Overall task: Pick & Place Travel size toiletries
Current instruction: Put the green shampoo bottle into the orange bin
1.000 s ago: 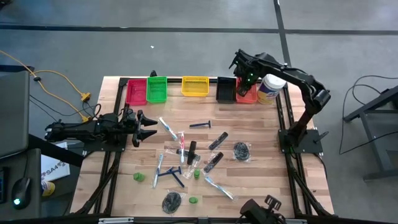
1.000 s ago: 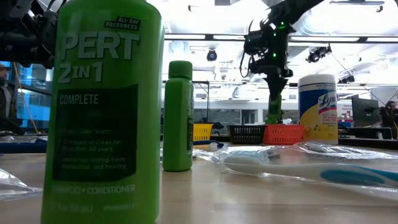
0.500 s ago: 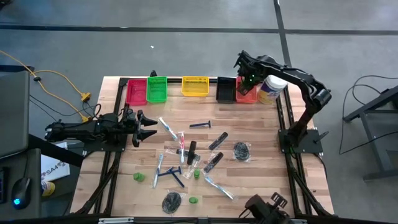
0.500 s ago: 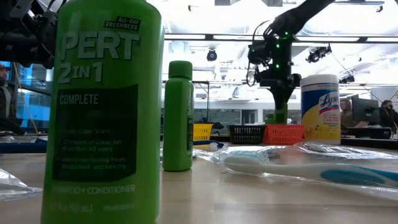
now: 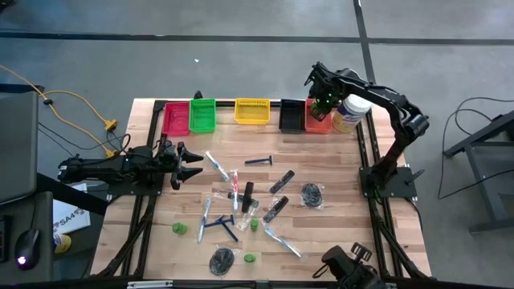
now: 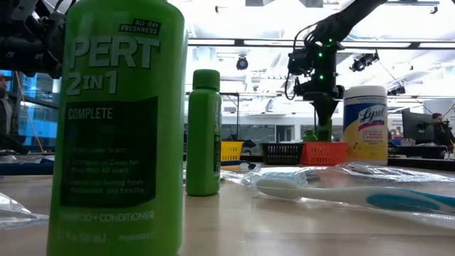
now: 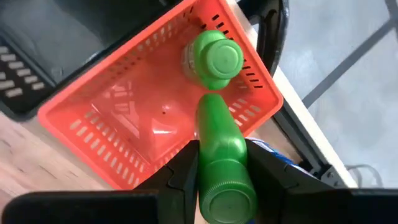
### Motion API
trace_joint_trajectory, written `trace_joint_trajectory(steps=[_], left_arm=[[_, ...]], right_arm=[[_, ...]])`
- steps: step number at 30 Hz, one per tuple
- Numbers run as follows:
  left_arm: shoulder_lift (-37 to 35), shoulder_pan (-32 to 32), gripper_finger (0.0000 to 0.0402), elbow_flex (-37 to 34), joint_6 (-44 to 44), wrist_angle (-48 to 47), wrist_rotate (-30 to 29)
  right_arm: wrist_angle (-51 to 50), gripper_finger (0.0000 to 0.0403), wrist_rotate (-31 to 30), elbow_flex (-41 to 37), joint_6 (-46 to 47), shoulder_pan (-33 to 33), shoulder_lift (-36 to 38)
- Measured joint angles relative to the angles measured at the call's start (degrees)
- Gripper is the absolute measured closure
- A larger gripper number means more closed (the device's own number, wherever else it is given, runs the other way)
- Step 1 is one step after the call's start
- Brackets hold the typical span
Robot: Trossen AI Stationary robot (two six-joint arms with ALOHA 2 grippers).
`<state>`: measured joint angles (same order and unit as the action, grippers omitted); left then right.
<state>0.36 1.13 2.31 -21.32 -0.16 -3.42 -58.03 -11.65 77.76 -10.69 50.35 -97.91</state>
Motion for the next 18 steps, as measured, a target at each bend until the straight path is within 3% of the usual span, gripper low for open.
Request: trace_joint_trajectory(steps=[7, 18], left_arm=[[-0.02, -0.01, 0.016, 0.0, 0.0, 0.0, 0.0], [-0.01, 0.0, 0.016, 0.0, 0.0, 0.0, 0.0]], right_arm=[[1.34, 0.0308, -0.02, 0.0, -11.74, 0.01, -0.01], [2.83, 0.0308, 0.1, 0.02, -21.89, 1.83, -1.88]])
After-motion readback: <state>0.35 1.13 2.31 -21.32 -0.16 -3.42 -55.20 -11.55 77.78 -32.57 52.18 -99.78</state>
